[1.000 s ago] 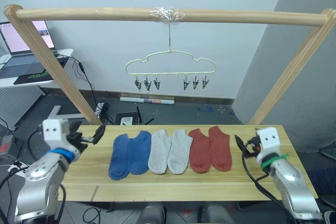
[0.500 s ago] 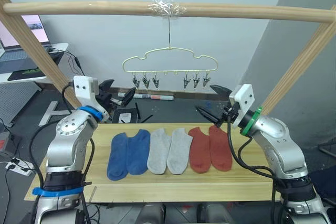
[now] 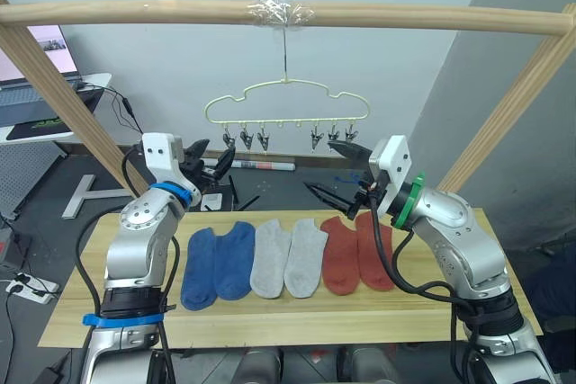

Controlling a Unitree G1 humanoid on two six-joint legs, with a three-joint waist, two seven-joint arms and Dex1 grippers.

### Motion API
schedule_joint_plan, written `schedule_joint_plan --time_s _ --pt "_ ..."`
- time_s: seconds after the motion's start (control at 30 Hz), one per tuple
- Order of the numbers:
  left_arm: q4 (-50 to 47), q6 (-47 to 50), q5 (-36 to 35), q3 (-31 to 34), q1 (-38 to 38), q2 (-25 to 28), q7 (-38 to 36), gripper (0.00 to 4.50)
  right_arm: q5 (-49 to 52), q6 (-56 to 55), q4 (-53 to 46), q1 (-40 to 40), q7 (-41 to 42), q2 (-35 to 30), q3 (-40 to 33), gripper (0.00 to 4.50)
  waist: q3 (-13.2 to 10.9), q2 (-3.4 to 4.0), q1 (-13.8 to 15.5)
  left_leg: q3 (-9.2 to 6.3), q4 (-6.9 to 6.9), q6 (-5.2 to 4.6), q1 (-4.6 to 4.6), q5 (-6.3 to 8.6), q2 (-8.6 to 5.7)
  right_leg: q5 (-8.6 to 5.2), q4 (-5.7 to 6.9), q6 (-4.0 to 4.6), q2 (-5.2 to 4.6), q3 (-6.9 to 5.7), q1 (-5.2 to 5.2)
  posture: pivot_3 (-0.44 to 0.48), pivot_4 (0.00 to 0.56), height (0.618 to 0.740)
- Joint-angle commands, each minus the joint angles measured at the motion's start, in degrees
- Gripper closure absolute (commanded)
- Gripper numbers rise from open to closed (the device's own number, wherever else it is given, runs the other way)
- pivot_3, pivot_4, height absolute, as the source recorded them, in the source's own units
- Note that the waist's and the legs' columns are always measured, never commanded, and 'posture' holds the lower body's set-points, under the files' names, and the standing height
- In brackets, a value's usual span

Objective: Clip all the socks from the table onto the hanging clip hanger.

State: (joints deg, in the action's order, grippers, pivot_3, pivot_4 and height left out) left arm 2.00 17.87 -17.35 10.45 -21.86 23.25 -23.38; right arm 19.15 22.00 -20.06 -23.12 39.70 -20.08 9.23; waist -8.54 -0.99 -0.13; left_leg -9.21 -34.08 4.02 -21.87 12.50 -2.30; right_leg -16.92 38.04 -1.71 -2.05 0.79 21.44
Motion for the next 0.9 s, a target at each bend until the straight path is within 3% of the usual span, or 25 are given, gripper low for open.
schedule_joint_plan --time_s 0.03,0.53,0.9 --pt "2.12 -3.37 1.44 -0.12 -1.98 -0.85 0.83 1.43 2.09 0.97 -3.36 -2.18 2.06 -0.58 0.51 0.00 -0.15 0.00 -0.03 0.00 -0.01 0.00 0.00 0.00 0.00 0.01 0.00 -0.02 0.00 0.01 0.00 0.016 0.158 0.740" --pt "15.72 -12.71 4.96 -0.42 -9.57 -3.53 2.34 1.43 5.55 5.42 -5.44 -7.13 1.51 0.52 0.77 0.00 -1.35 -0.17 -0.43 0.00 -0.13 -0.01 -0.08 0.00 0.01 0.18 0.02 0.17 -0.02 -0.01 0.03 0.004 0.190 0.740" --pt "17.82 -15.13 5.55 -0.27 -11.03 -2.63 2.25 1.43 6.84 6.89 -5.58 -8.34 0.88 1.38 0.20 0.00 -1.88 -0.32 -0.96 0.00 -0.13 -0.01 -0.13 0.00 0.03 0.21 0.03 0.20 -0.07 -0.01 0.09 0.007 0.189 0.740"
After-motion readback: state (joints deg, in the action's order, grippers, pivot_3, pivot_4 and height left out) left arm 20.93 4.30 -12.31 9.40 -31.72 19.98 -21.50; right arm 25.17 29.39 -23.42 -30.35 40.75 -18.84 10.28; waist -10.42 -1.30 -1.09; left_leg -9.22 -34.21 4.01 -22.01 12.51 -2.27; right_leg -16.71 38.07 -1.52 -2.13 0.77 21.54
